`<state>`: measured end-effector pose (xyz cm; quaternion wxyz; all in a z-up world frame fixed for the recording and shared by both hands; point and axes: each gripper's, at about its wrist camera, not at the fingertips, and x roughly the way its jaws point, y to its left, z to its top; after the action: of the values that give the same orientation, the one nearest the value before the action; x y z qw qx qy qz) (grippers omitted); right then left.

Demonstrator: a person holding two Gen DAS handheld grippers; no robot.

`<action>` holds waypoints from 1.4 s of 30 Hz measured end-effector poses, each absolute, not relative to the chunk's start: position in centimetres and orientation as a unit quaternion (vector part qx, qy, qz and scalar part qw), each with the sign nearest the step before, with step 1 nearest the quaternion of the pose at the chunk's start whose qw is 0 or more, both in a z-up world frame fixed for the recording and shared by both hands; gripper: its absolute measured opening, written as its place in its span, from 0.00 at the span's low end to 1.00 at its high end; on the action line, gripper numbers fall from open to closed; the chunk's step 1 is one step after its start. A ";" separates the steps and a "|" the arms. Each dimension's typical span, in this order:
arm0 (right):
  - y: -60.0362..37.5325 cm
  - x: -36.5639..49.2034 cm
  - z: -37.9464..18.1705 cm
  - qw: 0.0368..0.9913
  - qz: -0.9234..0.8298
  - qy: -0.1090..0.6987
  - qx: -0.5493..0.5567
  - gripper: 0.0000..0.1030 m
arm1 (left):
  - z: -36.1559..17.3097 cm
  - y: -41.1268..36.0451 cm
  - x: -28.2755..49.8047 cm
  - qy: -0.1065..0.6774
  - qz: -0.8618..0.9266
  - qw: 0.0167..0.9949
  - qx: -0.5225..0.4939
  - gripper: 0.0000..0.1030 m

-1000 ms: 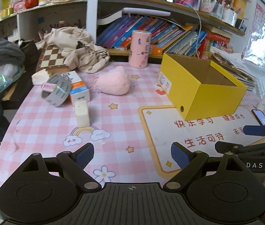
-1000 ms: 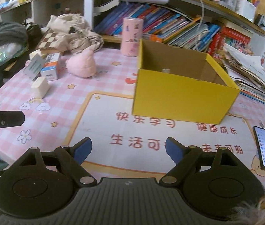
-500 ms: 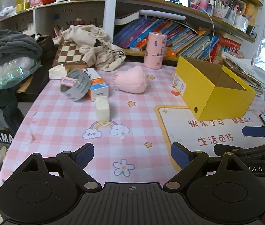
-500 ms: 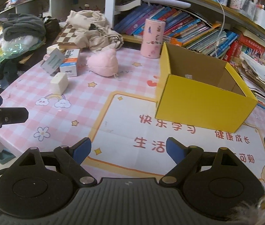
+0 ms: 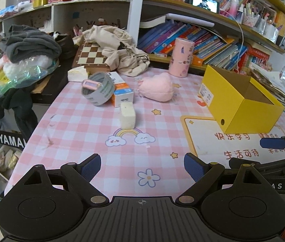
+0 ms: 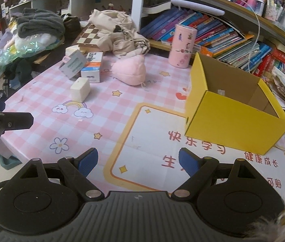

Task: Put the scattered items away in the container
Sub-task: 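Move the open left gripper toward the white block while right gripper approaches the pink plush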

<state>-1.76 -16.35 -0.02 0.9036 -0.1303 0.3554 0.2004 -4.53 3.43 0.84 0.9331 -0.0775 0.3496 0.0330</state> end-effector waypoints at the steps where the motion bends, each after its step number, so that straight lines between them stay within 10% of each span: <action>1: -16.2 -1.7 0.0 0.903 0.203 0.355 -0.131 0.85 | 0.8 3.5 -4.6 0.350 0.035 0.933 -0.078 0.89; 42: -12.5 9.3 -0.6 0.873 0.285 0.357 -0.171 0.84 | -0.8 5.3 3.3 0.363 0.094 0.920 -0.111 0.89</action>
<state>9.27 -12.54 -0.64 0.8730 -0.1709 0.3572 0.2847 3.27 5.33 -0.78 0.9201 -0.1113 0.3634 0.0943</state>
